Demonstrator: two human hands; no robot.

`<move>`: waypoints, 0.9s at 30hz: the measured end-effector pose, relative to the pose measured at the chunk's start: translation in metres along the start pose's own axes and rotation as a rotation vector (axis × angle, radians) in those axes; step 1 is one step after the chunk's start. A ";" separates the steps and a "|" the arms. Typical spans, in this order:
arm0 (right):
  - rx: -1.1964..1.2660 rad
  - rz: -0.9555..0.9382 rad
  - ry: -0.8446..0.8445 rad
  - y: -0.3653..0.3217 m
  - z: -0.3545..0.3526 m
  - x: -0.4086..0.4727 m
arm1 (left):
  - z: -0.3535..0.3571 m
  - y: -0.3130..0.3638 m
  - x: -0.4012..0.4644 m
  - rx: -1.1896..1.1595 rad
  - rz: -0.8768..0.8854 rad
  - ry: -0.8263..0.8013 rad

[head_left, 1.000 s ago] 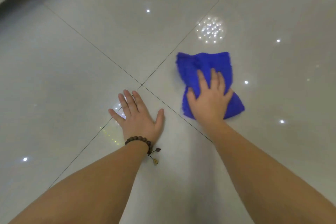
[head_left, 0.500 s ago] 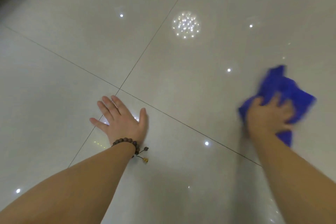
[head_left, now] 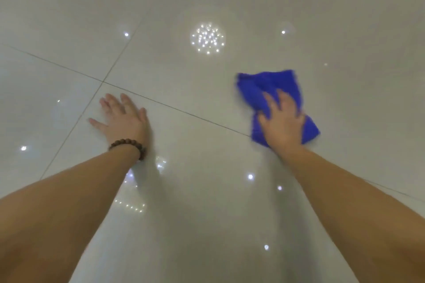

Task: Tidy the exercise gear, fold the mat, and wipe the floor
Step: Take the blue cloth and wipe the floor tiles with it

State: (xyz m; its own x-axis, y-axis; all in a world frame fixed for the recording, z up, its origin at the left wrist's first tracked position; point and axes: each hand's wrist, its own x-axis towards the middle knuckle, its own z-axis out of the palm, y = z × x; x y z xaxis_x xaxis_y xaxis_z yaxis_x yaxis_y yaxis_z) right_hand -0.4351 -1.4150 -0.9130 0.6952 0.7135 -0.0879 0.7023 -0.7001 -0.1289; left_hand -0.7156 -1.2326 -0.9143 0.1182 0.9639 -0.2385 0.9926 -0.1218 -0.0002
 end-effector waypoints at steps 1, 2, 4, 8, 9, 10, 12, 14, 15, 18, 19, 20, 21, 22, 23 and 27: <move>0.023 0.153 0.004 0.033 -0.006 -0.009 | 0.004 0.016 -0.025 0.009 0.062 0.011; 0.050 0.294 0.016 0.059 -0.012 -0.019 | 0.009 0.037 -0.059 -0.022 0.155 0.008; 0.100 0.529 0.026 0.078 -0.016 -0.037 | 0.024 0.083 -0.132 -0.105 0.351 -0.058; 0.110 0.473 0.047 0.016 -0.007 -0.048 | 0.052 0.147 -0.209 -0.053 0.384 -0.154; 0.063 0.242 0.045 0.000 -0.001 -0.050 | 0.055 0.152 -0.210 -0.023 0.349 -0.138; 0.016 -0.038 0.010 -0.010 0.003 -0.053 | 0.057 0.153 -0.210 -0.013 0.329 -0.120; -0.047 -0.465 -0.074 0.009 0.004 -0.052 | 0.061 0.152 -0.210 -0.001 0.332 -0.100; -0.029 -0.469 -0.026 0.065 0.001 -0.042 | 0.061 0.153 -0.211 0.013 0.333 -0.111; -0.018 -0.299 0.036 0.101 -0.003 -0.040 | 0.059 0.153 -0.212 0.028 0.333 -0.128; 0.041 0.498 0.166 0.224 -0.022 -0.036 | 0.055 0.154 -0.214 0.037 0.339 -0.136; 0.092 0.750 0.166 0.255 -0.032 -0.036 | 0.055 0.155 -0.213 0.038 0.329 -0.136; 0.148 0.965 0.175 0.273 -0.041 -0.034 | 0.055 0.155 -0.213 0.042 0.321 -0.136; 0.192 1.132 0.191 0.279 -0.046 -0.029 | 0.055 0.156 -0.213 0.044 0.319 -0.134; 0.219 1.244 0.200 0.270 -0.047 -0.021 | 0.055 0.156 -0.214 0.044 0.322 -0.132; 0.231 1.276 0.199 0.249 -0.044 -0.011 | 0.056 0.156 -0.213 0.045 0.326 -0.127; 0.135 0.500 0.117 0.088 -0.014 0.002 | 0.059 0.155 -0.212 0.034 0.330 -0.103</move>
State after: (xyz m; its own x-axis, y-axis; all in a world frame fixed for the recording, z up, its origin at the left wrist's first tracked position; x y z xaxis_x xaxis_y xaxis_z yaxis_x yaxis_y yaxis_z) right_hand -0.3694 -1.4757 -0.9106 0.9580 0.2804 -0.0609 0.2603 -0.9386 -0.2262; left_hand -0.5885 -1.4698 -0.9208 0.4272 0.8425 -0.3283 0.8996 -0.4324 0.0610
